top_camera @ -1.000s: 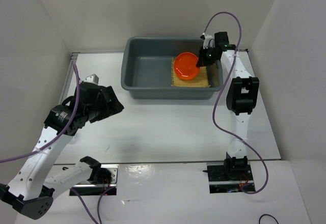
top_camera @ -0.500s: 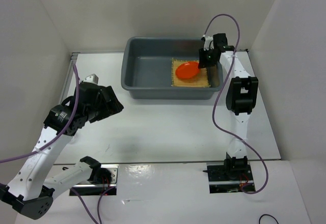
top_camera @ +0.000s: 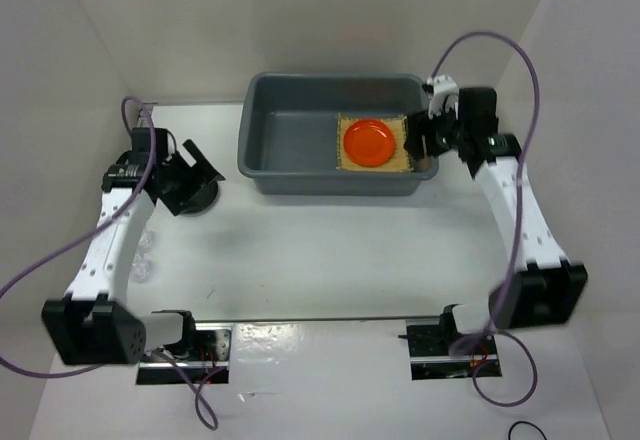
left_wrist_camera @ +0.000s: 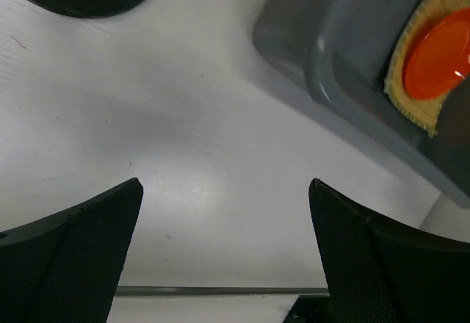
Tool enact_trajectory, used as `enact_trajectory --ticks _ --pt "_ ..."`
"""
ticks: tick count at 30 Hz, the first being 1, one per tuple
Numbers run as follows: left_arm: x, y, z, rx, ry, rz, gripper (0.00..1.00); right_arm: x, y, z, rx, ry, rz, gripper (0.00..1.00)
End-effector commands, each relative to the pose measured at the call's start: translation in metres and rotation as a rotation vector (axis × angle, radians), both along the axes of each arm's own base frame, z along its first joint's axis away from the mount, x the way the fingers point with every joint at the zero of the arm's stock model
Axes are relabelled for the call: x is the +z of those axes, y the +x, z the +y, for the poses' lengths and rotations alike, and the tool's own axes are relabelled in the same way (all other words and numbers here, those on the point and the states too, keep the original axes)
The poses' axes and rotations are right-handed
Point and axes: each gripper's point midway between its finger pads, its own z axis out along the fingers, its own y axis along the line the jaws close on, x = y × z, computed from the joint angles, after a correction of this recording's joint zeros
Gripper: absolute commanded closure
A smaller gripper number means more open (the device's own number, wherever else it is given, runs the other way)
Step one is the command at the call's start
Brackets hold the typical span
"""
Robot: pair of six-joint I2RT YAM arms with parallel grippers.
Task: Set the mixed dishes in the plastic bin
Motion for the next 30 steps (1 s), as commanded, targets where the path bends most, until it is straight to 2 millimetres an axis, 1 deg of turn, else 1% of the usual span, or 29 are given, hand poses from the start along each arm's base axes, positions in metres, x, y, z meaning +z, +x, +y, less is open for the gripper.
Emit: enact_trajectory --ticks 1,2,3,4,5,6,7,8,9,10,11,12,13,14,15,16,17,18,20,21,22,23,24,25,26,27,28,29,30 --pt "-0.026 0.035 0.033 0.002 -0.143 0.010 0.00 0.008 -0.059 -0.004 0.034 -0.137 -0.137 0.30" --pt "-0.027 0.042 0.042 0.023 -0.161 0.010 0.00 -0.017 -0.071 -0.020 -0.043 -0.198 -0.132 0.25" --pt "-0.031 0.048 0.053 0.041 -0.155 0.022 0.00 -0.018 -0.083 -0.025 -0.060 -0.223 -0.160 0.25" --pt "-0.044 0.053 0.071 0.093 -0.169 0.073 0.00 -0.002 -0.105 -0.034 -0.096 -0.226 -0.235 0.25" --pt "-0.041 0.059 0.085 0.122 -0.130 0.071 0.00 -0.022 -0.116 -0.042 -0.121 -0.263 -0.220 0.23" --pt "-0.047 0.064 0.096 0.151 -0.119 0.089 0.00 -0.025 -0.125 -0.048 -0.139 -0.284 -0.235 0.23" --pt "-0.046 0.067 0.113 0.206 -0.099 0.088 0.00 -0.035 -0.144 -0.056 -0.164 -0.299 -0.235 0.23" --pt "-0.055 0.068 0.119 0.224 -0.096 0.111 0.00 -0.039 -0.152 -0.064 -0.172 -0.342 -0.243 0.23" --pt "-0.053 0.073 0.128 0.244 -0.083 0.100 0.00 -0.052 -0.159 -0.069 -0.192 -0.359 -0.231 0.23" --pt "-0.057 0.075 0.131 0.246 -0.068 0.109 0.00 -0.042 -0.169 -0.077 -0.234 -0.361 -0.290 0.23" --pt "-0.067 0.078 0.133 0.238 -0.069 0.138 0.00 -0.041 -0.175 -0.081 -0.250 -0.372 -0.313 0.23" --pt "-0.075 0.082 0.135 0.226 -0.062 0.144 0.00 -0.046 -0.178 -0.083 -0.242 -0.389 -0.331 0.23" --pt "-0.083 0.080 0.140 0.220 -0.059 0.172 0.00 -0.038 -0.187 -0.086 -0.265 -0.379 -0.388 0.21" --pt "-0.100 0.080 0.144 0.232 -0.052 0.220 0.00 -0.035 -0.190 -0.088 -0.282 -0.375 -0.418 0.20" --pt "-0.106 0.080 0.144 0.220 -0.048 0.234 0.00 -0.032 -0.191 -0.089 -0.282 -0.379 -0.443 0.20" --pt "-0.114 0.075 0.151 0.242 -0.045 0.259 0.00 -0.034 -0.193 -0.089 -0.283 -0.378 -0.448 0.20" --pt "-0.124 0.074 0.151 0.222 -0.038 0.277 0.00 -0.034 -0.192 -0.087 -0.273 -0.373 -0.449 0.20" --pt "-0.124 0.072 0.157 0.239 -0.040 0.277 0.00 -0.032 -0.191 -0.087 -0.276 -0.370 -0.459 0.20" --pt "-0.141 0.064 0.166 0.250 -0.021 0.315 0.00 -0.040 -0.187 -0.090 -0.289 -0.380 -0.417 0.20" --pt "-0.140 0.066 0.167 0.250 -0.019 0.307 0.00 -0.042 -0.186 -0.088 -0.291 -0.375 -0.405 0.20" --pt "-0.147 0.065 0.170 0.248 -0.007 0.326 0.00 -0.044 -0.185 -0.088 -0.289 -0.378 -0.396 0.20" --pt "-0.156 0.063 0.170 0.235 -0.008 0.349 0.00 -0.044 -0.185 -0.090 -0.297 -0.382 -0.395 0.20" --pt "-0.158 0.064 0.172 0.239 -0.001 0.356 0.00 -0.044 -0.185 -0.090 -0.298 -0.382 -0.395 0.20" --pt "-0.168 0.063 0.172 0.228 -0.004 0.380 0.00 -0.042 -0.184 -0.088 -0.291 -0.377 -0.405 0.20" --pt "-0.171 0.062 0.171 0.227 -0.007 0.390 0.00 -0.040 -0.186 -0.088 -0.293 -0.374 -0.417 0.20" --pt "-0.173 0.067 0.172 0.216 -0.023 0.370 0.00 -0.040 -0.186 -0.088 -0.293 -0.374 -0.417 0.20" --pt "-0.183 0.065 0.169 0.200 -0.039 0.386 0.00 -0.040 -0.186 -0.088 -0.293 -0.374 -0.417 0.20" --pt "-0.186 0.067 0.167 0.194 -0.052 0.384 0.00 -0.040 -0.186 -0.086 -0.285 -0.372 -0.418 0.20" --pt "-0.190 0.071 0.161 0.175 -0.087 0.368 0.00 -0.040 -0.186 -0.086 -0.285 -0.372 -0.418 0.20"
